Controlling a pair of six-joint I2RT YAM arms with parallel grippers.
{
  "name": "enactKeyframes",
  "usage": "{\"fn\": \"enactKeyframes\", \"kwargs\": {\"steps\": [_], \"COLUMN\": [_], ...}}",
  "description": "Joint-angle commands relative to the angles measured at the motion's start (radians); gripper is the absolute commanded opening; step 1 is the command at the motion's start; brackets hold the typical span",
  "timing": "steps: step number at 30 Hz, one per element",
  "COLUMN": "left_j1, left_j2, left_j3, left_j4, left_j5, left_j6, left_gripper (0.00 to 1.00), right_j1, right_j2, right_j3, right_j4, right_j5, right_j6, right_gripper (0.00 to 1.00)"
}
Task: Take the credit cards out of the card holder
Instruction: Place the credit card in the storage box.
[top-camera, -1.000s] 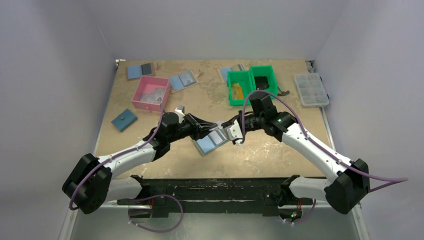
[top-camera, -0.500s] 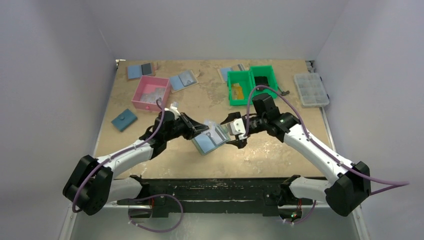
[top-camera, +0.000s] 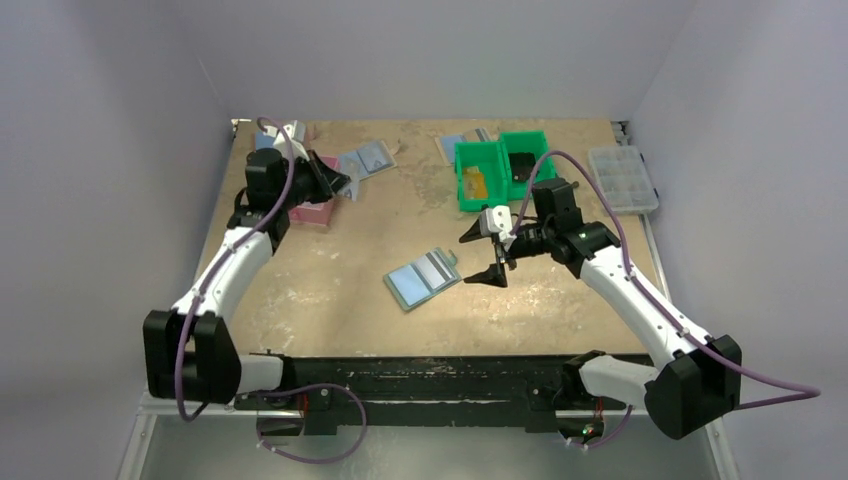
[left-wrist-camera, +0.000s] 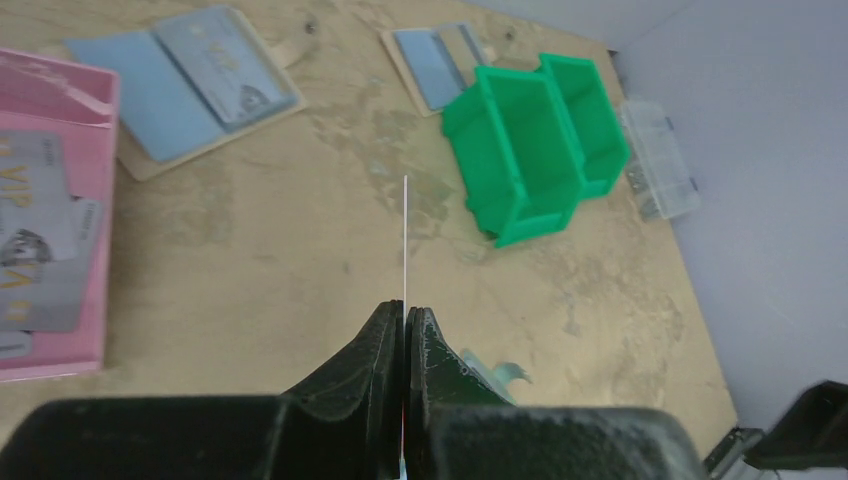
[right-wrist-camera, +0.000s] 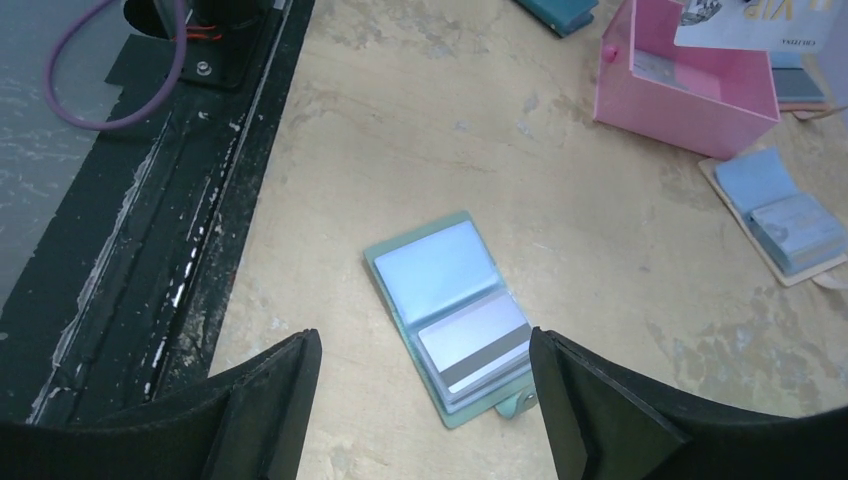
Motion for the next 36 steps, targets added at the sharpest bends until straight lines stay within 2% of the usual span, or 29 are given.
{"fn": "enactKeyframes", "kwargs": {"steps": [1, 5, 11, 17, 22, 30, 36], "left_j1": [0.101, 0.173, 0.224, 0.228, 0.228, 0.234, 0.295], "left_j2": [0.12, 0.184, 0.239, 0.281, 0.321, 0.496, 0.565], "left_j3": [0.104, 0.149, 0.202, 0.29, 0.321, 0.417, 0.428], "left_j4": [-0.065, -0.064, -0.115, -0.283, -0.279, -0.303, -0.265], "left_j5": [0.197, 0.24, 0.225, 0.03, -0.066, -0.104, -0.019], "left_j6": [0.157, 0.171, 0.242, 0.394, 0.484, 0.506, 0.46], "left_gripper": [0.0, 0.0, 0.0, 0.0, 0.0, 0.0, 0.0], "right_j1": [0.0, -0.002, -0.012, -0.042, -0.057, -0.067, -0.091], "right_j2": [-0.013, -0.011, -0.001, 0.022, 0.082, 0.201, 0.246], "right_j3": [-0.007, -0.008, -0.006, 0.014, 0.055, 0.139, 0.15], "right_j4": [0.041, 0.043, 0.041, 0.005, -0.077, -0.246, -0.283], "right_j5": [-0.033, -0.026, -0.015, -0.01, 0.0, 0.032, 0.03], "right_j6": [0.053, 0.053, 0.051, 0.029, -0.025, -0.164, -0.188], "right_gripper": [0.85, 0.85, 0.86, 0.87, 0.88, 0.88, 0.88]}}
